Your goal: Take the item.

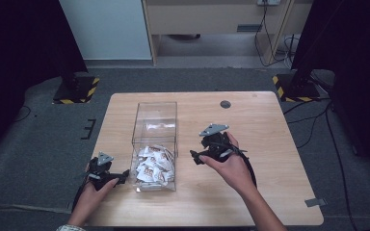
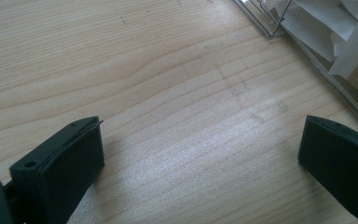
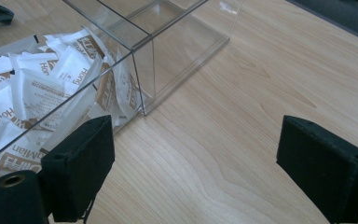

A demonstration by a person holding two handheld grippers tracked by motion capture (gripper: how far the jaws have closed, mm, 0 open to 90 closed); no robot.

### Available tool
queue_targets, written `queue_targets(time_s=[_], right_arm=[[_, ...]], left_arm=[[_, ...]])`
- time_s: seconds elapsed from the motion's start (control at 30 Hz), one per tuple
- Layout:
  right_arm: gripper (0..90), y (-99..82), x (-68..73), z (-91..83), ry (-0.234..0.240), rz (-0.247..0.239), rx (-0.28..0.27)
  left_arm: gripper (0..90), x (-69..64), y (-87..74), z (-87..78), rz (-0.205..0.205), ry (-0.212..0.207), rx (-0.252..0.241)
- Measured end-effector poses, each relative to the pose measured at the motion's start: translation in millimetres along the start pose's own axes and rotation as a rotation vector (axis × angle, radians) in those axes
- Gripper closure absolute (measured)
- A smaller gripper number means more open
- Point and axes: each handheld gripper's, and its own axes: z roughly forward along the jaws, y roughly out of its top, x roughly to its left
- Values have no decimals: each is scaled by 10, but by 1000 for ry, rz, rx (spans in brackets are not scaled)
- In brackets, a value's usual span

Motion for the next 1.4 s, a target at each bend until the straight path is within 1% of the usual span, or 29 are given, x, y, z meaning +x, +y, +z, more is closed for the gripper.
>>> queue_targets(time_s=[0.1,0.2,0.27,0.4,0.5,0.6,0.73,0.83,1.0,1.07,1.23,1.4], right_arm=[[94,21,17,0,4,-6,-3],[54,71,40,8,3,-9,-20],[53,107,54,3,8,-14,-30],[63,171,77,-16,33,-27,-51],[63,215,92,-31,26,-30,-52],[57,250,105,-45,35,-26,-58],[54,290,138,-39,44,-38,-58],[76,315,159,-37,57,-33,-60],[128,374,192,-54,54,-57,-54],[146,386,202,-59,56,-50,-58],[198,431,218,-45,67,-71,-56],[240,505,238,-45,80,-77,-51]], left_arm=[[0,0,0,0,0,0,0],[0,0,0,0,0,0,0],[0,0,0,0,0,0,0],[0,-1,0,0,-1,0,0],[0,-1,0,0,-1,0,0],[0,-1,0,0,-1,0,0],[0,0,0,0,0,0,0],[0,0,0,0,0,0,0],[0,-1,0,0,0,0,0],[0,-1,0,0,1,-1,0],[0,-2,-1,0,1,-2,0],[0,-2,-1,0,1,-1,0]])
